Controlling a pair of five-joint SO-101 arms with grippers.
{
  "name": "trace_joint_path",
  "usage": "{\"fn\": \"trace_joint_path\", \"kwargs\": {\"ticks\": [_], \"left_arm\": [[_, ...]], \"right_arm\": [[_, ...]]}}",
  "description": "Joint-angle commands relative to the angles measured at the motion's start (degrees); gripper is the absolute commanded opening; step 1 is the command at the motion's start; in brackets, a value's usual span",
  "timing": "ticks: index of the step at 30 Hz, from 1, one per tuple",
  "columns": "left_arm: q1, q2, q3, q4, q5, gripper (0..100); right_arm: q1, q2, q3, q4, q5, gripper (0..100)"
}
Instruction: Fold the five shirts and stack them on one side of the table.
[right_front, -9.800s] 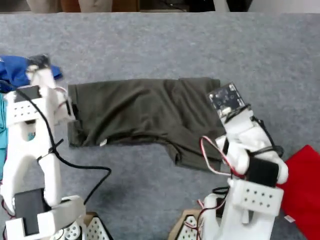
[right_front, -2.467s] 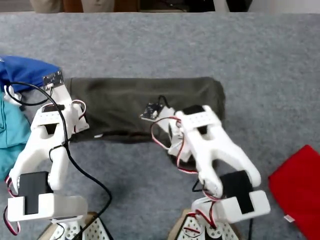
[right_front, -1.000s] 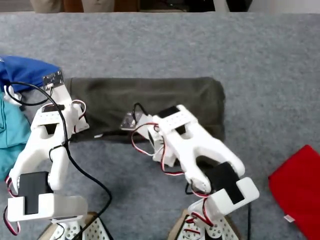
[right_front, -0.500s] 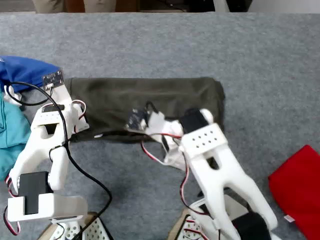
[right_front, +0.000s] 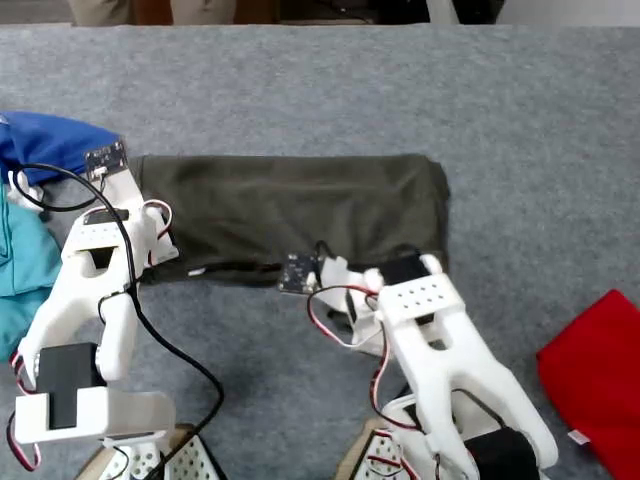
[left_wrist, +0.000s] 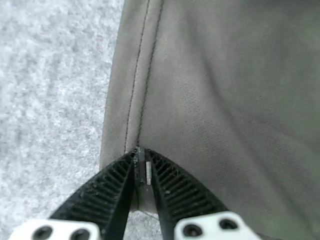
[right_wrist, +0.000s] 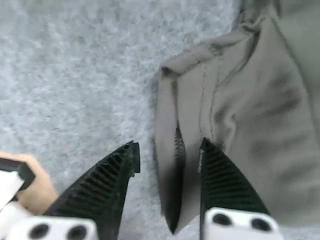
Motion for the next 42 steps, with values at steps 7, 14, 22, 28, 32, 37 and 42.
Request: {"fn": "trace_joint_path", "kwargs": {"ticks": [7,14,22,28,32,37,42], "left_arm": [[0.0,-1.9,-0.2,-0.7,0.0,2],[0.0,-1.9,-0.3,-0.6,0.0,2],[0.0,-1.9,0.0,-0.6,0.0,2],[-0.2,-1.9,0.0,-0.4,0.0,2],[-0.3,-1.9,0.0,-0.4,0.0,2],[-0.3,-1.9,0.0,-0.4,0.0,2],[-0.2,-1.9,0.0,-0.4,0.0,2]], "right_arm": [[0.8,-1.7,3.5,-3.6,2.1,20.3],[0.7,-1.6,10.5,-8.8,2.2,20.4],[0.7,-1.6,10.5,-8.9,3.8,14.2],[0.7,-1.6,10.5,-8.9,3.8,7.1],[0.7,-1.6,10.4,-9.3,3.8,7.7],[0.7,-1.6,10.4,-9.7,3.8,4.1],[0.9,-1.6,9.9,-9.5,3.8,0.3]]}}
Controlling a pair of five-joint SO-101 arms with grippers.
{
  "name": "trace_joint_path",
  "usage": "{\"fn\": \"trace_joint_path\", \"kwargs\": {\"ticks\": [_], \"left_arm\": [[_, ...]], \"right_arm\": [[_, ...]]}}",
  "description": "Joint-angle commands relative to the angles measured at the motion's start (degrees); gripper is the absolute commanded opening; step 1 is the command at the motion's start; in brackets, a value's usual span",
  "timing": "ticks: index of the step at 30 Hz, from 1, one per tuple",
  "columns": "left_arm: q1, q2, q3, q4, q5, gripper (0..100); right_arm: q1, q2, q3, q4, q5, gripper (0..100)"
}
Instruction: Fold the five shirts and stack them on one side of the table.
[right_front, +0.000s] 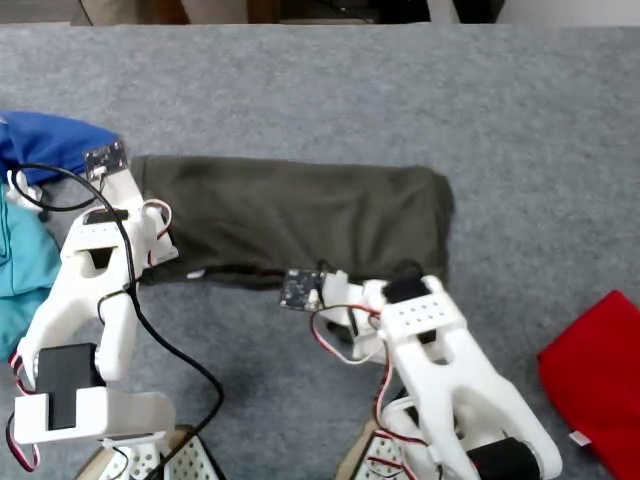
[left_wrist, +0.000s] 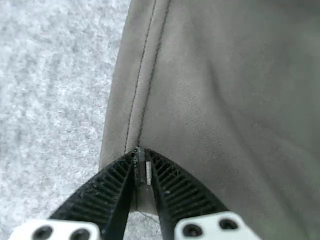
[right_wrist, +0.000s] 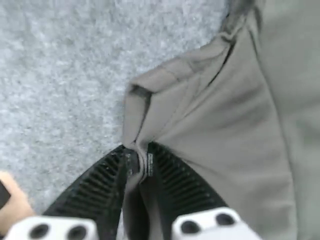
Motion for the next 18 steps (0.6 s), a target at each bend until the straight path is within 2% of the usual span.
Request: {"fn": "trace_joint_path", "kwargs": {"ticks": [1,6,10,13,18], "left_arm": [[-0.2,-1.9,0.0,-0.4,0.0,2],[-0.1,-1.9,0.0,-0.4,0.0,2],[-0.1,-1.9,0.0,-0.5,0.0,2],[-0.1,-1.9,0.0,-0.4,0.0,2],[-0.1,-1.9,0.0,-0.4,0.0,2]], "right_arm": [[0.6,0.0,0.6,0.2,0.7,0.3],[1.3,0.0,-8.4,6.3,0.3,0.3],[6.7,1.0,-20.6,10.5,0.4,0.3],[10.0,5.9,-27.9,10.6,0.7,0.3],[10.6,18.8,-41.6,11.2,0.7,0.3]]}}
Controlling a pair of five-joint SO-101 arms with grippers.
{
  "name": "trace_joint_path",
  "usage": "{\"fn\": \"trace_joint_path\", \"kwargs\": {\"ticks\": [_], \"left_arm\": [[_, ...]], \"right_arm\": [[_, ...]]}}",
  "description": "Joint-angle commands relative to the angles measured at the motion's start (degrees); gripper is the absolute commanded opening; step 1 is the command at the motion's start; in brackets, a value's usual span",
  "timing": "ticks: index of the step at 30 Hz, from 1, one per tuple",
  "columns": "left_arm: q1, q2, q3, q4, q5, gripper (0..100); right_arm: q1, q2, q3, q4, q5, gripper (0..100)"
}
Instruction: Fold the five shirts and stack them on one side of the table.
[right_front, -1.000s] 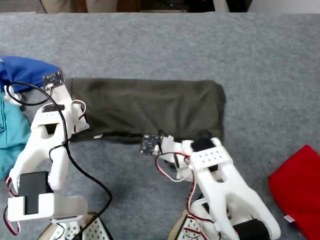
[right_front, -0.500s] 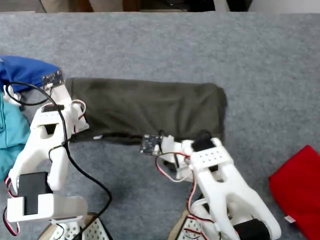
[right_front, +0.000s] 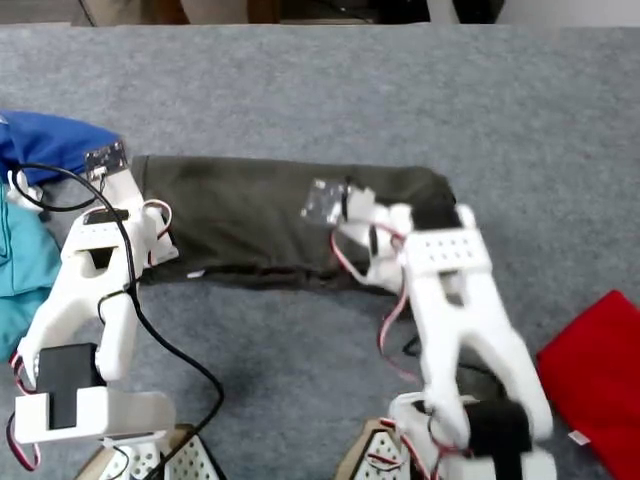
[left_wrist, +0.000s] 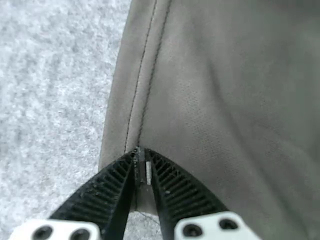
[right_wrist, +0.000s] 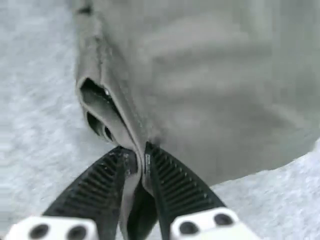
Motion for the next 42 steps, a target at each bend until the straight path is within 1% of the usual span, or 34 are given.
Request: {"fn": "trace_joint_path", "kwargs": {"ticks": [1,9,13,15,17,20,22,25,28,29,30,33,34,38,42], "left_arm": [[-0.1,-1.9,0.0,-0.4,0.0,2],[-0.2,-1.9,0.1,-0.4,-0.1,2],[-0.2,-1.9,0.1,-0.4,-0.1,2],[-0.2,-1.9,0.1,-0.4,-0.1,2],[-0.2,-1.9,0.1,-0.4,-0.1,2],[-0.2,-1.9,0.1,-0.4,-0.1,2],[-0.2,-1.9,0.1,-0.5,-0.1,2],[-0.2,-1.9,0.1,-0.5,-0.1,2],[-0.2,-1.9,0.1,-0.6,-0.1,2],[-0.2,-1.9,0.1,-0.6,-0.1,2],[-0.2,-1.9,0.1,-0.6,-0.1,2],[-0.2,-1.9,0.1,-0.6,-0.1,2],[-0.2,-1.9,0.1,-0.6,-0.1,2],[-0.2,-1.9,0.1,-0.7,-0.1,2],[-0.3,-1.9,0.1,-0.7,-0.1,2]], "right_arm": [[1.0,8.2,-12.7,1.2,0.8,0.3],[0.7,27.2,-39.4,12.0,9.1,0.3],[0.8,36.6,-50.5,16.5,14.7,0.5],[0.8,40.8,-55.5,18.0,15.5,1.7],[0.8,44.2,-60.1,18.7,15.5,8.2],[0.9,47.1,-65.2,18.8,15.4,21.3],[0.9,47.5,-66.9,18.8,15.1,25.0],[1.0,47.5,-69.8,19.2,12.0,23.3],[0.8,47.5,-73.4,25.1,11.8,21.4],[0.7,47.5,-74.3,27.8,11.8,19.3],[0.2,47.5,-75.1,30.5,11.7,15.7],[-1.2,47.5,-76.4,36.3,11.3,0.0],[-1.5,47.5,-76.0,36.5,10.1,1.6],[-2.4,48.5,-74.7,35.9,3.3,0.5],[-5.3,50.1,-70.2,34.6,2.1,0.5]]}}
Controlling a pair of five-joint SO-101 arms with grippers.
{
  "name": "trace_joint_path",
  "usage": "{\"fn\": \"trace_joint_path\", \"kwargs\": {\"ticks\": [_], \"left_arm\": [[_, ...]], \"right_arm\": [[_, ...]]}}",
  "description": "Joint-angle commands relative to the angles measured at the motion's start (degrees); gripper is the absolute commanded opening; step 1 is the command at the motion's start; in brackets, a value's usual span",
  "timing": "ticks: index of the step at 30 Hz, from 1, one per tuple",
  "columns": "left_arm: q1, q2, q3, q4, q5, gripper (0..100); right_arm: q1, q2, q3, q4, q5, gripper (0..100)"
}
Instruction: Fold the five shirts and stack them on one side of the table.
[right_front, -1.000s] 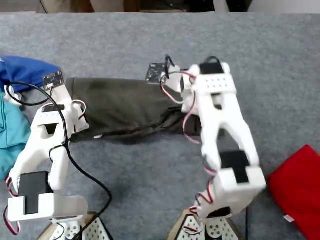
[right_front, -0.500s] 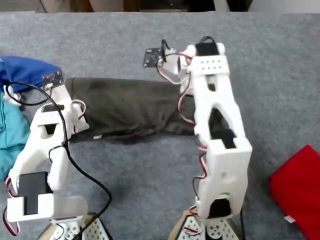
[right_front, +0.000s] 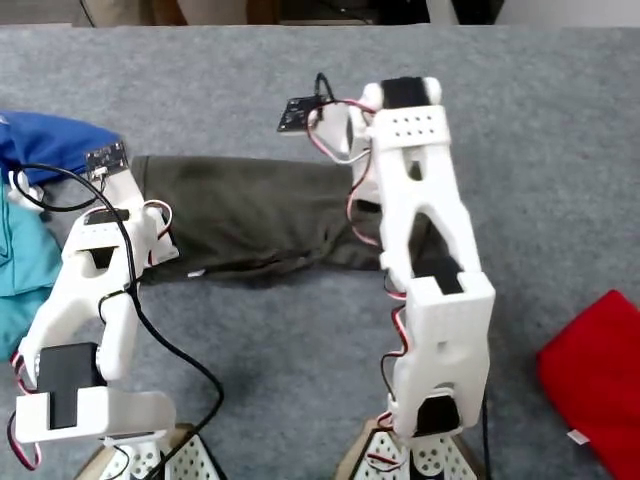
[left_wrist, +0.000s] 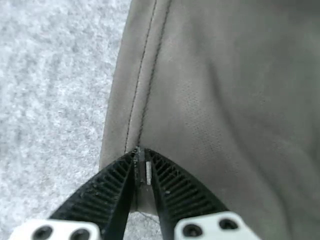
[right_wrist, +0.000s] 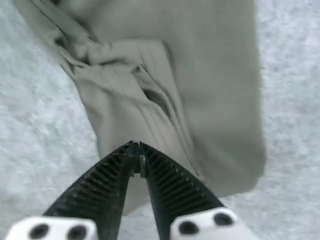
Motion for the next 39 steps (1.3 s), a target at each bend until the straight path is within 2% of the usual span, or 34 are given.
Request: {"fn": "trace_joint_path", "kwargs": {"ticks": [1,6,16,21,27,33,39], "left_arm": [[-0.3,-1.9,0.1,-0.7,-0.1,2],[-0.3,-1.9,0.1,-0.7,-0.1,2],[-0.4,-1.9,0.1,-0.7,-0.1,2],[-0.4,-1.9,0.1,-0.7,-0.1,2],[-0.3,-1.9,0.1,-0.7,-0.1,2],[0.0,-2.2,0.2,-0.1,0.2,2],[1.2,-4.8,-4.1,9.6,0.2,2]], "right_arm": [[-3.3,0.4,2.5,-1.8,-1.4,0.5],[-6.9,0.7,6.5,-8.4,-4.7,0.5],[-7.0,0.7,18.2,-27.2,-5.0,0.5],[-7.0,0.7,18.9,-31.7,-5.0,0.5],[-7.0,-2.8,15.0,-26.1,-6.4,0.5],[-6.3,-14.2,6.0,-17.7,-8.9,0.5],[-0.8,-22.0,3.9,-10.0,-8.7,0.5]]}}
